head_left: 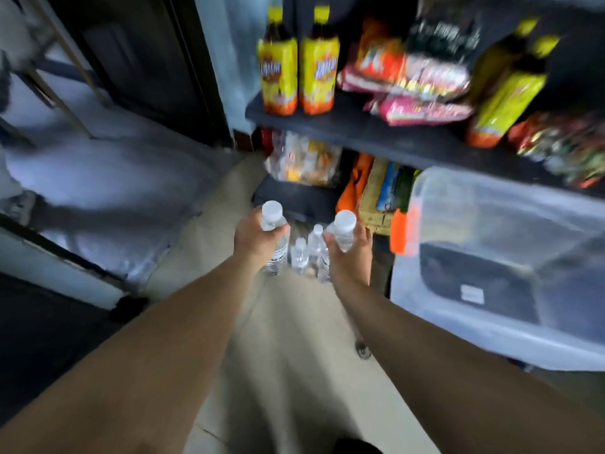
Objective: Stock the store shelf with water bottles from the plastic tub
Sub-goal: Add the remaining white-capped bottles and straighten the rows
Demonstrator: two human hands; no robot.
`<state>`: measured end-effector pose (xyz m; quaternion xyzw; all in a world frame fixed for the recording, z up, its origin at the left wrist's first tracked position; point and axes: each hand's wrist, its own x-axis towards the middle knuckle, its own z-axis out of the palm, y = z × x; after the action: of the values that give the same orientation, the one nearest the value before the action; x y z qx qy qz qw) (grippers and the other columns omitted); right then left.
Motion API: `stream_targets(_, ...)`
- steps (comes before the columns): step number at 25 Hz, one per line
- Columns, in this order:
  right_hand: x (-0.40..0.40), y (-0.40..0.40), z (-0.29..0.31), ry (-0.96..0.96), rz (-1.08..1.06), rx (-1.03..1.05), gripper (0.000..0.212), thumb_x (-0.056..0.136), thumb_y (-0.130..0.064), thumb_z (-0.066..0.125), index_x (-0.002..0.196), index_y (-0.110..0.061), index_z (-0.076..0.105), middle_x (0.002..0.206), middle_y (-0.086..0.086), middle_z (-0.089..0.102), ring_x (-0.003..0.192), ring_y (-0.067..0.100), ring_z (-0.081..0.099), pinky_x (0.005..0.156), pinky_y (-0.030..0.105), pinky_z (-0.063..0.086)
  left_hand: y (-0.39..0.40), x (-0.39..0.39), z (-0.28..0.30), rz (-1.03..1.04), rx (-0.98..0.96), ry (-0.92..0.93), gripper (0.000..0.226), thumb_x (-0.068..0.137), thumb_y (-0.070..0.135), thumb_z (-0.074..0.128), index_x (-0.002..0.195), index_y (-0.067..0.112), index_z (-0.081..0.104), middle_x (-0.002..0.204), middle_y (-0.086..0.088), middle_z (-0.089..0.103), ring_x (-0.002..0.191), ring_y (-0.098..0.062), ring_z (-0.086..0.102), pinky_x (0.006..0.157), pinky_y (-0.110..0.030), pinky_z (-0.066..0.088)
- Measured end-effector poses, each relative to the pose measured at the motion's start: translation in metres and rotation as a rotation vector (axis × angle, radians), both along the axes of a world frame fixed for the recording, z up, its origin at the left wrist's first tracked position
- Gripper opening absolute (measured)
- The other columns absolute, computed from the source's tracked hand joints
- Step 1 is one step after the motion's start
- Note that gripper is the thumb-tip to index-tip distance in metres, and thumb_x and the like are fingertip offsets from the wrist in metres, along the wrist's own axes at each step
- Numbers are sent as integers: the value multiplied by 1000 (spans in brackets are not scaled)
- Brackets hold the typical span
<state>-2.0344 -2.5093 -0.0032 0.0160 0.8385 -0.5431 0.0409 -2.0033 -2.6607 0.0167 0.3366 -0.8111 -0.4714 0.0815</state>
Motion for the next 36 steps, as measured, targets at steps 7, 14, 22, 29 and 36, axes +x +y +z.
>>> stream_targets(7,-76,7,342,172,25,-96,51,79,-34,71,121,-11,54,119,10,57,110,27,55,91,35,45,-8,-59,352,-162,-145,83,37,72,27,78,103,9,69,105,-12,70,103,-26,64,89,-35,49)
stream_targets(14,-141,82,631,329,78,-163,28,79,-24,76,99,-17,58,95,1,63,83,18,61,70,28,47,47,-119,638,-332,-156,192,50,75,24,78,117,9,55,110,-3,59,100,-20,58,90,-31,49)
stream_targets(22,-219,151,742,441,-9,-241,30,76,-11,76,103,-12,63,96,6,64,91,24,63,84,35,52,106,-204,742,-337,-79,396,51,76,21,78,121,12,56,119,-4,61,109,-22,59,91,-32,46)
stream_targets(29,-329,147,687,420,-85,-181,23,77,-11,75,94,-12,60,89,5,63,80,22,59,72,30,47,103,-326,711,-431,-124,294,54,79,22,75,125,7,51,120,-3,56,113,-24,54,96,-32,43)
stream_targets(36,-453,104,640,371,-124,-203,20,77,-10,75,85,-16,58,90,7,67,81,22,62,78,37,53,77,-469,668,-488,-73,190,58,78,14,75,129,6,48,129,-8,55,119,-25,52,99,-30,38)
